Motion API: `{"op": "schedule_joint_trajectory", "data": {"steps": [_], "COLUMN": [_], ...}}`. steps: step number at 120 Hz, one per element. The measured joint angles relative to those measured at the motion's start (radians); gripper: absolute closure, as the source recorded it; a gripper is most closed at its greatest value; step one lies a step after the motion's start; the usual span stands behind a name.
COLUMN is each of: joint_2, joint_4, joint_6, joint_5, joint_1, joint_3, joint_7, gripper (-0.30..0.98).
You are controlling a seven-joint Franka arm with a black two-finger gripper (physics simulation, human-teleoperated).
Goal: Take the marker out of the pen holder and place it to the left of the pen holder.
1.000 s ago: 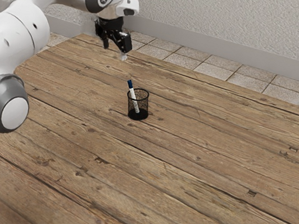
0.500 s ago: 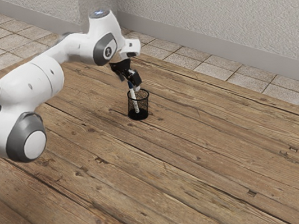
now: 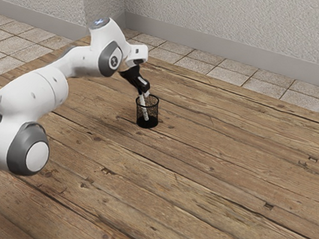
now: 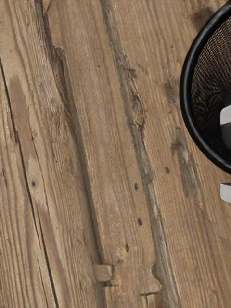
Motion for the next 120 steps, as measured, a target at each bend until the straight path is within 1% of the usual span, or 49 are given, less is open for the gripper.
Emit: {"op": "schedule_joint_trajectory", "data": {"steps": [9, 22, 30, 43, 50, 58, 72, 88, 103, 120], "joint_2": [-0.016, -0.09, -0.164, -0.342, -0.398, -0.429, -0.437, -0.414, -0.353, -0.263], "joint_4": [-0.022, -0.096, -0.146, -0.249, -0.265, -0.271, -0.275, -0.276, -0.271, -0.219], "joint_6": [0.001, -0.013, -0.028, -0.073, -0.113, -0.168, -0.287, -0.434, -0.555, -0.62], "joint_5": [-0.003, 0.001, 0.012, 0.036, 0.042, 0.048, 0.086, 0.12, 0.151, 0.166], "joint_1": [-0.004, -0.005, -0.004, -0.005, -0.003, 0.001, 0.022, 0.064, 0.078, 0.085], "joint_3": [0.001, 0.007, 0.012, 0.014, 0.015, 0.017, 0.022, 0.049, 0.068, 0.07], "joint_7": [0.006, 0.012, 0.014, 0.015, 0.017, 0.019, 0.021, 0.024, 0.022, 0.017], "gripper": [0.67, 0.71, 0.73, 0.75, 0.75, 0.75, 0.75, 0.76, 0.76, 0.76]}}
